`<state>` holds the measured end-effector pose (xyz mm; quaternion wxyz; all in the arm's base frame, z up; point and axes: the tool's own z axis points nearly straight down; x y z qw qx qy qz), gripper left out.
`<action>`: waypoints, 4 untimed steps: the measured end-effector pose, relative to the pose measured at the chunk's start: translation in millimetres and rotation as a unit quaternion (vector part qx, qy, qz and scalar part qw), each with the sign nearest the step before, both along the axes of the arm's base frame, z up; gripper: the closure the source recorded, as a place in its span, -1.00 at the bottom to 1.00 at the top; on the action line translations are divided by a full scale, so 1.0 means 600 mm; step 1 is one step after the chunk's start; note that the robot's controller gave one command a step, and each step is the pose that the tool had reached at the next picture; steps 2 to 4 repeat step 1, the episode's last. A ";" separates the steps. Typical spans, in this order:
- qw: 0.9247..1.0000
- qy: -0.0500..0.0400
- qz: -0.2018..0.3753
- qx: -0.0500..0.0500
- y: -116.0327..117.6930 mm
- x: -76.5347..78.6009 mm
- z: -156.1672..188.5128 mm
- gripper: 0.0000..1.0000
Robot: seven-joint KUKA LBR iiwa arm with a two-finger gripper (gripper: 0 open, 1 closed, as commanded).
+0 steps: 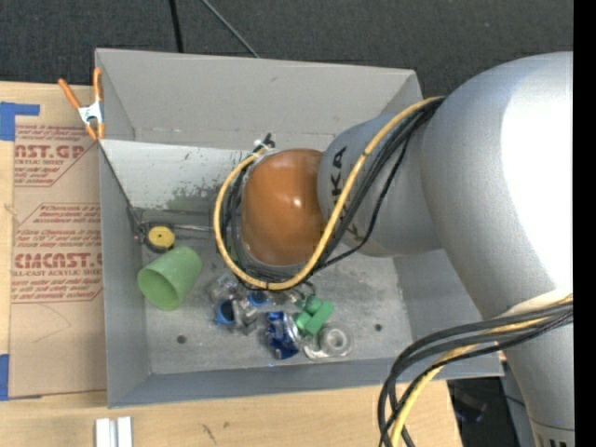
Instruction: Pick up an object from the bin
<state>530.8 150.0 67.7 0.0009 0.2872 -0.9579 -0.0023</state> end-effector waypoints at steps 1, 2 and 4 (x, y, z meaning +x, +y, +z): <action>1.000 -0.005 0.000 -0.001 0.002 0.003 0.105 1.00; 1.000 -0.005 0.000 -0.001 0.002 0.003 0.105 1.00; 1.000 -0.005 0.000 -0.001 0.002 0.003 0.105 1.00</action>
Offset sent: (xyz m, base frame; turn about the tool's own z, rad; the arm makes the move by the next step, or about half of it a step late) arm 0.0000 -0.0002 0.0593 0.0000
